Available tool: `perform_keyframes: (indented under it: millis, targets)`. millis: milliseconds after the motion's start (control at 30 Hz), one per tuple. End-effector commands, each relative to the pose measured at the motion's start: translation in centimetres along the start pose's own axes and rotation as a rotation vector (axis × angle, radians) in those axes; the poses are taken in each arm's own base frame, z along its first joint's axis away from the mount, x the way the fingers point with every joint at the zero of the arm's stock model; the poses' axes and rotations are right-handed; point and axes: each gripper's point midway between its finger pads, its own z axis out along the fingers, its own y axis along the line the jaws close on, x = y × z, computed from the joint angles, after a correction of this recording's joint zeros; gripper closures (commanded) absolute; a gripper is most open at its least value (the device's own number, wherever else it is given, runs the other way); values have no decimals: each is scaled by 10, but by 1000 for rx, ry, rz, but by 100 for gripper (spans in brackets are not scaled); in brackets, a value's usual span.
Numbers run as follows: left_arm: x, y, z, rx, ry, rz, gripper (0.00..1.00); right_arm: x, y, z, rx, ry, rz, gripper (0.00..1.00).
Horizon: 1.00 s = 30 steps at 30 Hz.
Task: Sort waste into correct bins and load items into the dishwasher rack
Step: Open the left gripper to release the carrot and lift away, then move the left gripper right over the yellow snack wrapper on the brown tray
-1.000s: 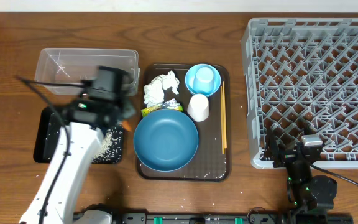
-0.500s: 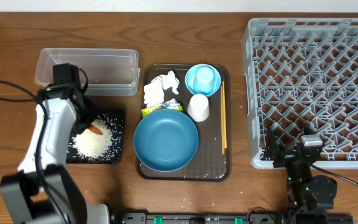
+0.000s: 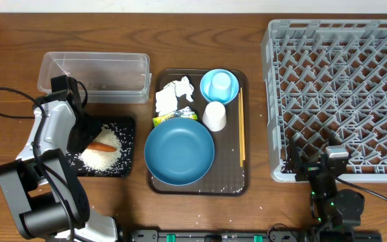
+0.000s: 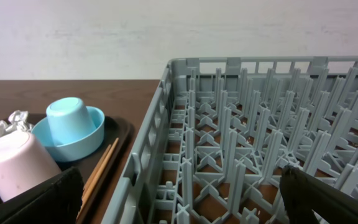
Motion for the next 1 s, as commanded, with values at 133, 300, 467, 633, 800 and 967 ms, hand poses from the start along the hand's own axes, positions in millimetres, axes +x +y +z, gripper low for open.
perform_keyframes:
  millis: [133,300,467,633,800,967]
  targets:
    - [4,3,2,-6,14,26,60,2,-6,0,24,5,-9,1]
    - [12,-17,-20,141,45,96,60,2,-6,0,24,5,-9,1]
    - [19,-36,-74,362,4,102,60,2,-6,0,24,5,-9,1]
    - [42,-53,-136,609,-28,162,34,2,-6,0,24,5,-9,1]
    - [88,-58,-159,656,11,294,25,2,-6,0,24,5,-9,1]
    - [145,-68,-150,602,96,482,67,2,-6,0,24,5,-9,1]
